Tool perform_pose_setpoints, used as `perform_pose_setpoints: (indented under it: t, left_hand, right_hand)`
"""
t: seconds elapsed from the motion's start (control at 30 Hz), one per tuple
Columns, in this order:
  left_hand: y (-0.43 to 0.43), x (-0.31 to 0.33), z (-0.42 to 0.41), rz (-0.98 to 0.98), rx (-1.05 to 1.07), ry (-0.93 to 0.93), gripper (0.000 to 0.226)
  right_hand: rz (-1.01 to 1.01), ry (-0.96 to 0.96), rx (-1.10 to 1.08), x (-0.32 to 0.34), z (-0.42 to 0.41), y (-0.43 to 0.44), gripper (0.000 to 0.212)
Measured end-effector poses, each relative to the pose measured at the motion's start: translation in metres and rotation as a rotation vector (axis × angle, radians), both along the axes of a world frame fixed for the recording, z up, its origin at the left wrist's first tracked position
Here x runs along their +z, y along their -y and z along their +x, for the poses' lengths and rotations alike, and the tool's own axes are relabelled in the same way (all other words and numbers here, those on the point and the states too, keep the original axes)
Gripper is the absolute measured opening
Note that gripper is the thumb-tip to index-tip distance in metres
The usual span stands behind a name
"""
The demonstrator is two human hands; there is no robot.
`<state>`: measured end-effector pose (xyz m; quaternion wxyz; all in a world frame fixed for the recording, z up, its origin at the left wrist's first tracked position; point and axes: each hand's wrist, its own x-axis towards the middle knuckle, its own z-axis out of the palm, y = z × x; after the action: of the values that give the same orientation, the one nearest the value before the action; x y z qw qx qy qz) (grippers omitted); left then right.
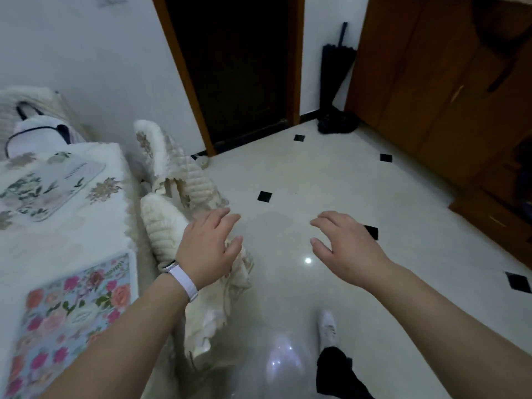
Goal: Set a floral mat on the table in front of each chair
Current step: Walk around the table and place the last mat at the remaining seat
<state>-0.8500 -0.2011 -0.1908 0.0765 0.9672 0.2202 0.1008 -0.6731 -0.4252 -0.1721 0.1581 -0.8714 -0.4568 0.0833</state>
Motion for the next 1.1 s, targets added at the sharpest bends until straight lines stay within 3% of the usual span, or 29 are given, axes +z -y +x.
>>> perform_pose_setpoints:
  t: [0.23, 0.4, 0.73, 1.1]
  left_hand:
    - [-0.060, 0.022, 0.095, 0.059, 0.235, -0.074, 0.051]
    - [-0.107, 0.040, 0.124, 0.085, 0.398, -0.043, 0.048]
    - [-0.237, 0.030, 0.112, 0.093, 0.701, -0.029, 0.050]
    - [-0.422, -0.015, 0.073, -0.079, 0.956, -0.057, 0.049]
  right_hand:
    - [0.020, -0.005, 0.260, 0.026, 0.157, -0.116, 0.043]
    - [0.036, -0.010, 0.403, 0.040, 0.215, -0.191, 0.042]
    - [0.022, 0.014, 0.705, 0.036, 0.232, -0.394, 0.045]
    - [-0.070, 0.046, 0.953, 0.023, 0.206, -0.657, 0.045]
